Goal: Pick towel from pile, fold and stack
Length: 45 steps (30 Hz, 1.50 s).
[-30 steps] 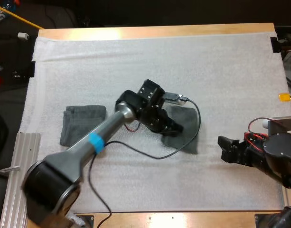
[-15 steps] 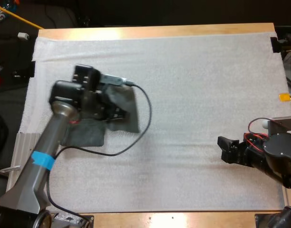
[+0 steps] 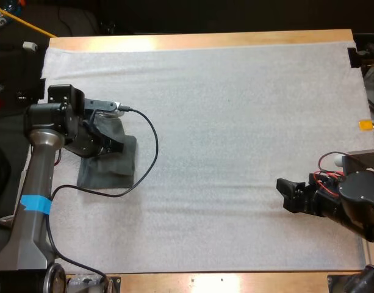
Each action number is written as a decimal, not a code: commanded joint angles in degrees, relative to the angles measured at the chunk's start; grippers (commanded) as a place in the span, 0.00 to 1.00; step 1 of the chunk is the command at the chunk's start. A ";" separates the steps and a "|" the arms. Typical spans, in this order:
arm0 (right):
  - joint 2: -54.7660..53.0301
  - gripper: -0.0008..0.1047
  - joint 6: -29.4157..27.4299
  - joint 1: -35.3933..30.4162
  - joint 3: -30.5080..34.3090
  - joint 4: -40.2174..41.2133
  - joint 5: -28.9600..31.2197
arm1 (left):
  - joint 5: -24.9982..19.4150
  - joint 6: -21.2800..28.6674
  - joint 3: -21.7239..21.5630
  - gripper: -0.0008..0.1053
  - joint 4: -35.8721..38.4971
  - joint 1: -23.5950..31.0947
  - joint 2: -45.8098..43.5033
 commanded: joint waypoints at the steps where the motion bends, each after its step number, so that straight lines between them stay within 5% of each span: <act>1: -0.41 0.67 -0.19 0.06 -0.42 -0.37 -1.16 | -0.65 0.50 -0.30 0.01 0.29 0.05 -0.39; 16: -0.41 0.67 2.35 0.06 -0.42 -1.75 -5.44 | -1.03 0.75 -0.30 0.01 0.36 0.19 3.33; 22: -0.41 0.67 2.35 0.06 -0.42 -1.75 -6.69 | -6.96 0.75 -0.30 0.01 0.36 0.19 3.31; 45: -0.41 0.67 2.35 0.06 -0.42 -1.75 -6.70 | -6.35 0.98 -0.30 0.05 -0.08 0.19 3.31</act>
